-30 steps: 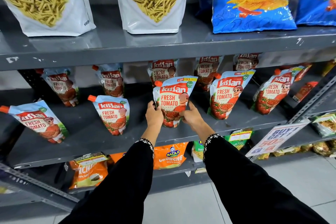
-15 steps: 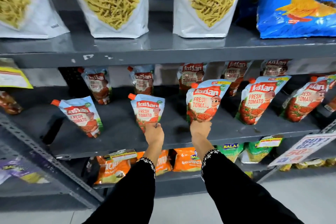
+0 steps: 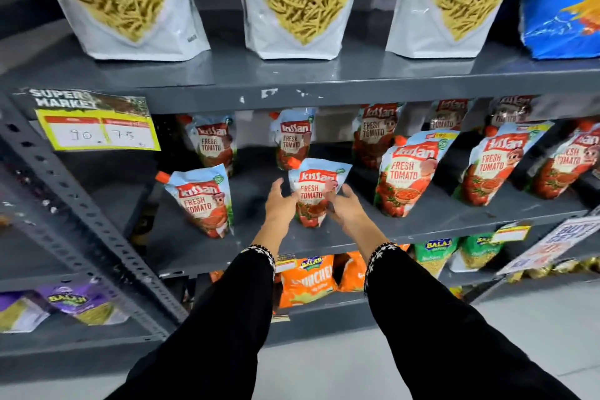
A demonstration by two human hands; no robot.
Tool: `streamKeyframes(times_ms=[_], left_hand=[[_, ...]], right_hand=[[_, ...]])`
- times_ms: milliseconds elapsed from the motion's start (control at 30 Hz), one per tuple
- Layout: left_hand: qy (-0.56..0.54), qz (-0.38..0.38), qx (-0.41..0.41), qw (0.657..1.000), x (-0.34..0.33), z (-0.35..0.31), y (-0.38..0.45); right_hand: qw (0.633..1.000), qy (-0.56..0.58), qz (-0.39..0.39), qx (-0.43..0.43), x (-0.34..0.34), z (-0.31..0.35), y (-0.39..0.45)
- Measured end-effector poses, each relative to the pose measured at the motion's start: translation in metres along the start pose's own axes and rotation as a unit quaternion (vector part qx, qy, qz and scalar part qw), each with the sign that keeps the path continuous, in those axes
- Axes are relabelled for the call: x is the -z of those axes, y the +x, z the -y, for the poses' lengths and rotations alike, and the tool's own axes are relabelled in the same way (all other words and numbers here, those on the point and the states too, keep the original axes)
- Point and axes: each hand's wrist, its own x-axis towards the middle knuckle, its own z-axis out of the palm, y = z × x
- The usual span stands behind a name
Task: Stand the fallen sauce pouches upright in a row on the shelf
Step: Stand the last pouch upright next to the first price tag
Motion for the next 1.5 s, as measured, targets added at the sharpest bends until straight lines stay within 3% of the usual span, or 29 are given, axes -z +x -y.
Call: streamKeyframes(times_ms=[100, 300, 667, 867, 967, 1233, 1500], left_hand=[[0.003, 0.024, 0.013, 1.0, -0.003, -0.003, 0.004], [-0.002, -0.022, -0.002, 1.0, -0.005, -0.003, 0.006], [0.005, -0.019, -0.004, 1.0, 0.0, -0.002, 0.002], [0.004, -0.057, 0.024, 0.998, 0.011, 0.008, -0.006], [-0.014, -0.07, 0.026, 0.997, 0.022, 0.018, -0.009], [-0.038, 0.064, 0.007, 0.997, 0.021, 0.016, -0.015], [-0.046, 0.066, 0.0, 0.997, 0.016, 0.021, -0.008]], right_hand=[[1.0, 0.017, 0.013, 0.007, 0.001, 0.004, 0.001], [1.0, 0.007, 0.006, -0.002, -0.001, 0.007, 0.004], [0.999, -0.002, 0.041, -0.026, -0.001, 0.003, 0.005], [0.997, -0.045, -0.022, -0.05, 0.001, -0.013, 0.005], [0.998, -0.054, -0.002, -0.038, -0.003, -0.016, 0.003], [0.998, -0.055, 0.02, -0.002, -0.009, -0.018, -0.002], [0.997, -0.061, 0.042, -0.007, -0.017, -0.017, -0.002]])
